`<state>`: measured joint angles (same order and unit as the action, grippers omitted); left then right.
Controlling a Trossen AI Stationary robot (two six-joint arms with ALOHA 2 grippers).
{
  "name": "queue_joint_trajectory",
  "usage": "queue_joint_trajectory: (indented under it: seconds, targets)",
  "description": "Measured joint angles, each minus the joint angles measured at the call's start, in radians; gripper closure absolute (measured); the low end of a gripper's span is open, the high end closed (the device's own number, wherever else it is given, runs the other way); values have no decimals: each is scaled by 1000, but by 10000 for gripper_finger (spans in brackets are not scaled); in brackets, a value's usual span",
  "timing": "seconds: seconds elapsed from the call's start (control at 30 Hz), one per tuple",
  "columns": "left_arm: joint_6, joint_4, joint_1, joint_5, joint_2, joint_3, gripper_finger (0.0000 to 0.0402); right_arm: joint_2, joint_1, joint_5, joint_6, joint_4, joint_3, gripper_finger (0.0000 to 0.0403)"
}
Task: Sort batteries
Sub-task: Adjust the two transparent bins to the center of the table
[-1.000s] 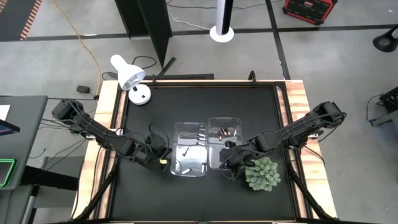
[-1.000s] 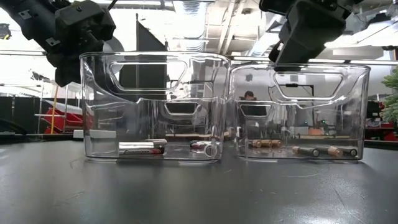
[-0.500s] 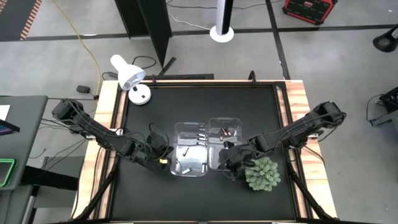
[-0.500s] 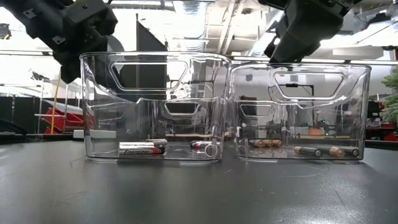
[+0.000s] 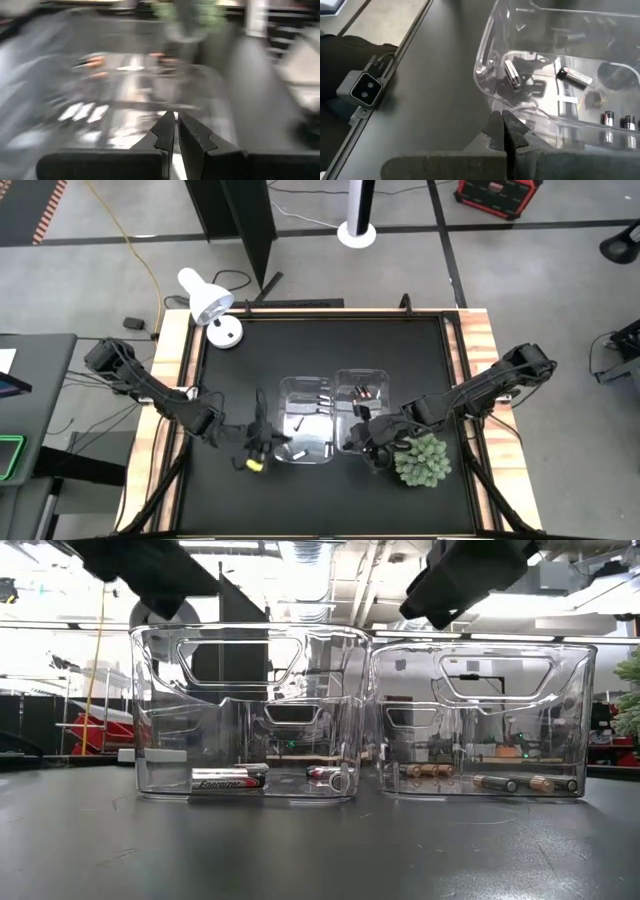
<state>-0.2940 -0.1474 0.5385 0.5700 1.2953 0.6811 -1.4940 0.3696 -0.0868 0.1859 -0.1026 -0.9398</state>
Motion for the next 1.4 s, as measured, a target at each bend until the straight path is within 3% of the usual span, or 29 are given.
queue_joint_trajectory:
  seconds: [0.23, 0.37, 0.5, 0.8, 1.03, 1.3, 1.4]
  targets:
    - [107, -104, 41, -319, 57, 0, 381, 0, -27, -2, -2, 3, 0, 403]
    - [107, -163, 42, -395, 168, 5, 381, 0, -33, -2, -3, 8, 0, 403]
    - [84, -163, 43, -394, 257, 41, 381, 0, -32, -2, -2, 10, 0, 403]
    - [69, -156, 39, -230, 310, 76, 381, 0, -30, -2, 16, 10, 0, 403]
    - [50, -118, 23, -207, 310, 76, 381, 0, -29, -6, 18, 7, 0, 403]
    - [60, -95, 32, -225, 306, 76, 381, 0, -30, -63, 16, -25, 0, 403]
    - [76, -95, 51, -228, 294, 76, 381, 3, -30, -128, 19, -83, 0, 403]
